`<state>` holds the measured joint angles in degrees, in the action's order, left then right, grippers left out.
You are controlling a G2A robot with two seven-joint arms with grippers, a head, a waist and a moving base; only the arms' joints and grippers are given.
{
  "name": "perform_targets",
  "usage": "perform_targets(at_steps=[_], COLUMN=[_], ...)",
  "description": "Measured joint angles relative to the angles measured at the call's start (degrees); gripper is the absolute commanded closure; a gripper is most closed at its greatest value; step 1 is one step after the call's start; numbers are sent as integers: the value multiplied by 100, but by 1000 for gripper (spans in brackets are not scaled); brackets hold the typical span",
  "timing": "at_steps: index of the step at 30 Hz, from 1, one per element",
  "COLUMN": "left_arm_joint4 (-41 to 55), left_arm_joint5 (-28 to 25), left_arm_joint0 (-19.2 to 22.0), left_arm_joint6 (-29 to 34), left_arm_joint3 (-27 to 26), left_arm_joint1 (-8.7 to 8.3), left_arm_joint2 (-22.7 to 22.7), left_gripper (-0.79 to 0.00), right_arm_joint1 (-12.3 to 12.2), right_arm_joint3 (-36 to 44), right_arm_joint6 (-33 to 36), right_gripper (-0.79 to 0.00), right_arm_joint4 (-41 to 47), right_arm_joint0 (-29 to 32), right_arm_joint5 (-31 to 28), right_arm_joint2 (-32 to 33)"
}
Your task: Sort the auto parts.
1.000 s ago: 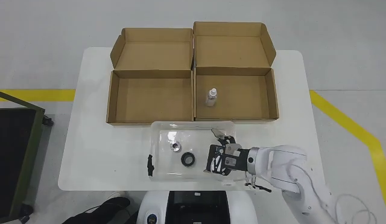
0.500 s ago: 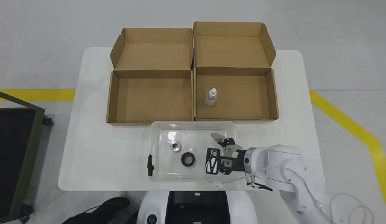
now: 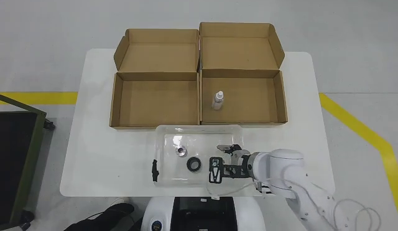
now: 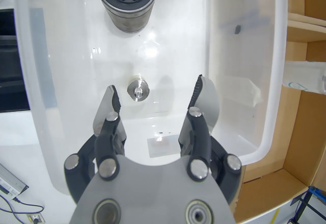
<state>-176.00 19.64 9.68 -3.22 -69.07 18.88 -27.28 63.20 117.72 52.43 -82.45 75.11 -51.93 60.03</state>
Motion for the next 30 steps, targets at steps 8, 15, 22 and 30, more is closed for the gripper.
perform_targets(at_steps=[8,15,22,30], left_arm_joint4=[0,0,0,0], left_arm_joint5=[0,0,0,0], left_arm_joint0=[0,0,0,0], left_arm_joint6=[0,0,0,0], left_arm_joint3=[0,0,0,0], left_arm_joint1=[0,0,0,0], left_arm_joint2=[0,0,0,0], left_gripper=[-785,-785,-785,-785], right_arm_joint1=[-50,-121,-210,-284], right_arm_joint3=[-225,-297,-351,-109], right_arm_joint6=[99,179,235,334], right_gripper=[-406,-305,0,0], right_arm_joint4=[-100,-39,137,552], right_arm_joint0=[-239,-388,-538,-717], right_arm_joint5=[106,186,243,343], right_arm_joint2=[-390,-605,-789,-807])
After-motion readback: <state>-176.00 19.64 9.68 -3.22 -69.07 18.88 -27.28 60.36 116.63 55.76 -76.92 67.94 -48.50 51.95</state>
